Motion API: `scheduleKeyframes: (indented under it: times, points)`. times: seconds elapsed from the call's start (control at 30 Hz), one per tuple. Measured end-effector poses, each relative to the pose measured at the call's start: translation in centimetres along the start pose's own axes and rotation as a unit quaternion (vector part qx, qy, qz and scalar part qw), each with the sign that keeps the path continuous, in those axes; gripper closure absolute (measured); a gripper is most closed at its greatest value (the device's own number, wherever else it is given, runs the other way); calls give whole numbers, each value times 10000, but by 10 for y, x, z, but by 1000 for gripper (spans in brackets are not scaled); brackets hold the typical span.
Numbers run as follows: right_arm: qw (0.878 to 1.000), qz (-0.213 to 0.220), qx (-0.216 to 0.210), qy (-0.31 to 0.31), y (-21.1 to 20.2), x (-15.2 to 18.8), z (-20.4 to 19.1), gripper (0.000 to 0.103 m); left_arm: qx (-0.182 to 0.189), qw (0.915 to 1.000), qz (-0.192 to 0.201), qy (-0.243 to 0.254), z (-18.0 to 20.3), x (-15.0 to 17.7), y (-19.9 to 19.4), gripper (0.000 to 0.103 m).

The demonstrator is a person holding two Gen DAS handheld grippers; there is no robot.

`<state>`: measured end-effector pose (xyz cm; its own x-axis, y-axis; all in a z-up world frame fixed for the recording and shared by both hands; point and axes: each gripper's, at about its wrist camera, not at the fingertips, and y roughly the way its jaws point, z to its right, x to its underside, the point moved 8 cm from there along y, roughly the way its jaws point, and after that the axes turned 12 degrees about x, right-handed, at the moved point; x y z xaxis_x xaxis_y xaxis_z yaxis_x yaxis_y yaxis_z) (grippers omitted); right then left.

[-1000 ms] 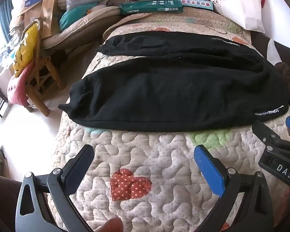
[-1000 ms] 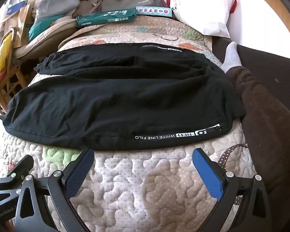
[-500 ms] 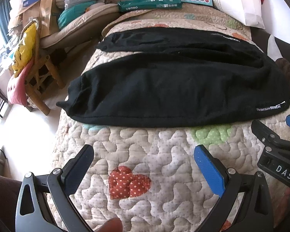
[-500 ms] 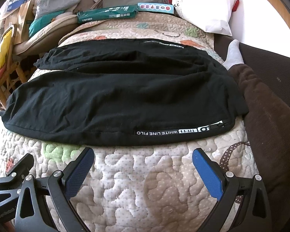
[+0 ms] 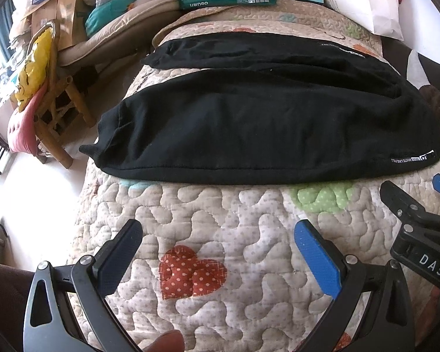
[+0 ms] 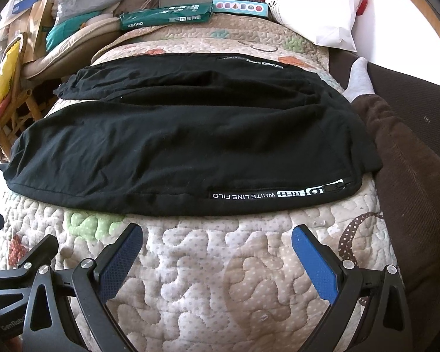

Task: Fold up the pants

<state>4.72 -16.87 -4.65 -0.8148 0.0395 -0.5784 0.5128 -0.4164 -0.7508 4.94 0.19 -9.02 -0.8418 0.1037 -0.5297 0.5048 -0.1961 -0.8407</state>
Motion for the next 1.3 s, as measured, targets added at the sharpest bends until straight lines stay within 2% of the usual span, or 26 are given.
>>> scheduleKeyframes:
  times: [0.3,0.63,0.9,1.07,1.1,1.13,1.2,1.3]
  points:
    - [9996,-253,-70,-101,8,10,-6,0,217,9994,-93,-247,-1,5,9,0]
    - [9984,-517,-238,46,14,17,-6,0,406,9982,-12,-445,-4,8,11,0]
    - [9968,-610,-406,319,18,19,-3,0,289,9988,-105,-371,-5,10,9,0]
    - [9976,-593,-359,-10,21,15,-8,0,306,9987,-164,-374,-6,6,5,1]
    - [9970,-667,-387,-73,22,14,-8,0,277,9988,-116,-381,-7,3,2,3]
    - [9961,-762,-425,-130,21,14,-8,0,267,9989,-68,-384,-8,-1,-2,9]
    - [9955,-827,-441,-162,17,10,-4,1,490,9979,64,-408,-7,-12,-14,15]
    - [9985,-348,-431,-42,-4,-12,11,1,783,9954,434,-345,-4,-35,-39,16]
